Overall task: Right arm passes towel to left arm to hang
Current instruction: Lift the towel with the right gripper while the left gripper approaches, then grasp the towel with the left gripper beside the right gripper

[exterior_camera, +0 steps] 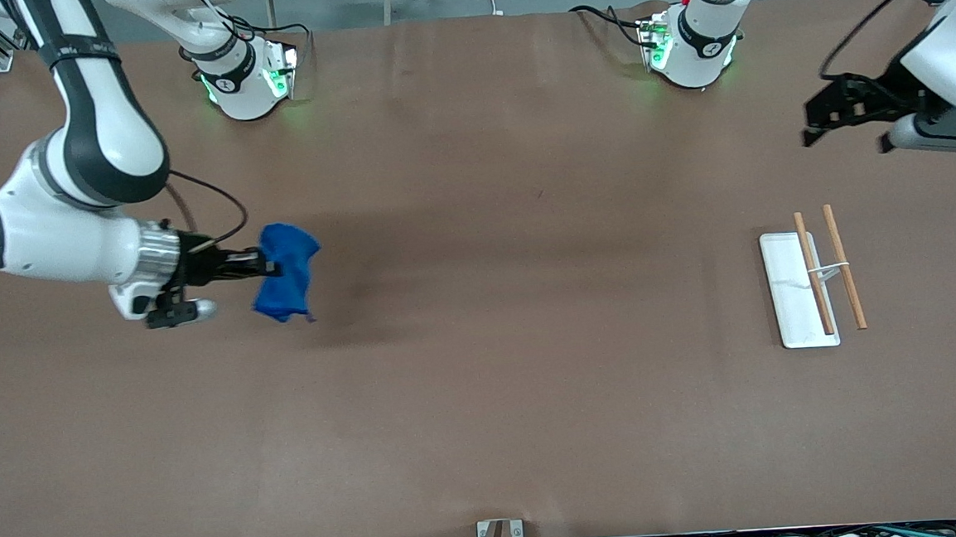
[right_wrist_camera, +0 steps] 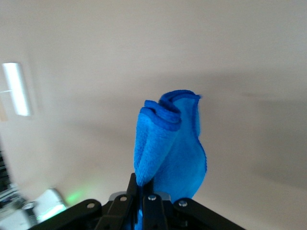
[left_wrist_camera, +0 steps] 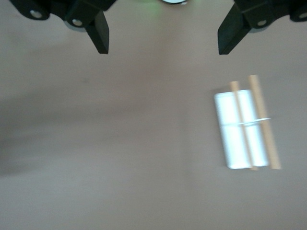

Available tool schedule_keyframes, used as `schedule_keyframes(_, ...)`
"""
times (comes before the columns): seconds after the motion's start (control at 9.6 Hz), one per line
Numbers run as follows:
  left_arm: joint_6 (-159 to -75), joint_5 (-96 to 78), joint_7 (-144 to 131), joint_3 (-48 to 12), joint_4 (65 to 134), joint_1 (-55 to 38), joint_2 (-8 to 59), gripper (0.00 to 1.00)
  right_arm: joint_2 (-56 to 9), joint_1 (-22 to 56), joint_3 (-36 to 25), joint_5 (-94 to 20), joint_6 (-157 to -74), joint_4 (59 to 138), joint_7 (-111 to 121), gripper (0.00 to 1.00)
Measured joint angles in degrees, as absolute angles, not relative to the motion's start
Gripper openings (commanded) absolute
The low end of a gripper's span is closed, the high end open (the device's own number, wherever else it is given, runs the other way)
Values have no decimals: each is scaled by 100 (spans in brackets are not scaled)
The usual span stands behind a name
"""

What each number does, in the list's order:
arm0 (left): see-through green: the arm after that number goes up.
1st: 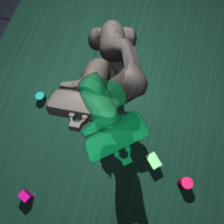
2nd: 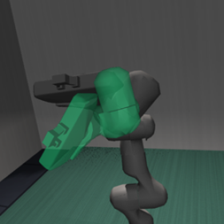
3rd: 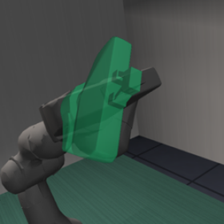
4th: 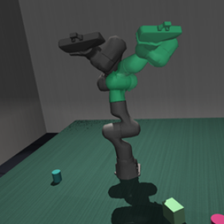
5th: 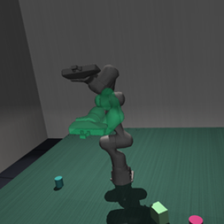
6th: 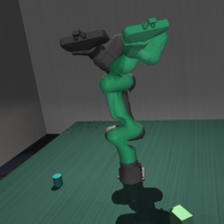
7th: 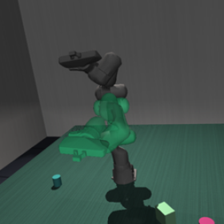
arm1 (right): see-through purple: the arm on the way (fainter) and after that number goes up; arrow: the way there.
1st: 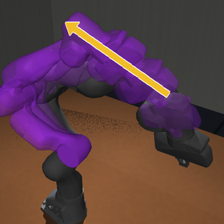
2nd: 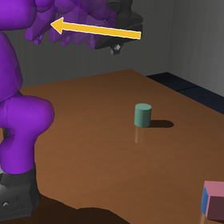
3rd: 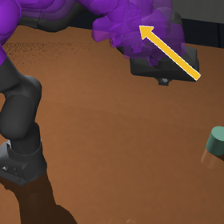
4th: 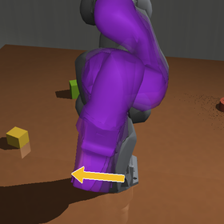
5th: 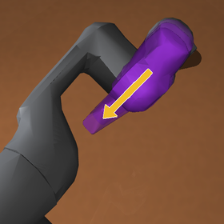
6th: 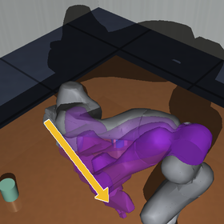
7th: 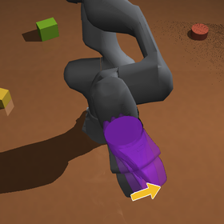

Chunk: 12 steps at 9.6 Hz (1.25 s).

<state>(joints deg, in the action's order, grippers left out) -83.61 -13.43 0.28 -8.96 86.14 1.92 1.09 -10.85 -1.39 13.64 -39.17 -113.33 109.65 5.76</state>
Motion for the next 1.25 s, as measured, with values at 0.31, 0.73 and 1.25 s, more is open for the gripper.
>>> schedule_keyframes(0.31,-8582,-3955,189,-898,8663,215,1083,100,-1093,-126,2095,-5620,-11635,10962,627,0)
schedule_keyframes(0.73,-8704,-7328,2066,-893,9893,326,1953,100,-1103,-120,3167,-7807,-12418,10951,738,0)
schedule_keyframes(1.25,-8373,-9357,3085,-1573,11049,171,2595,100,-1106,-90,4060,-10043,-13230,10941,1511,0)
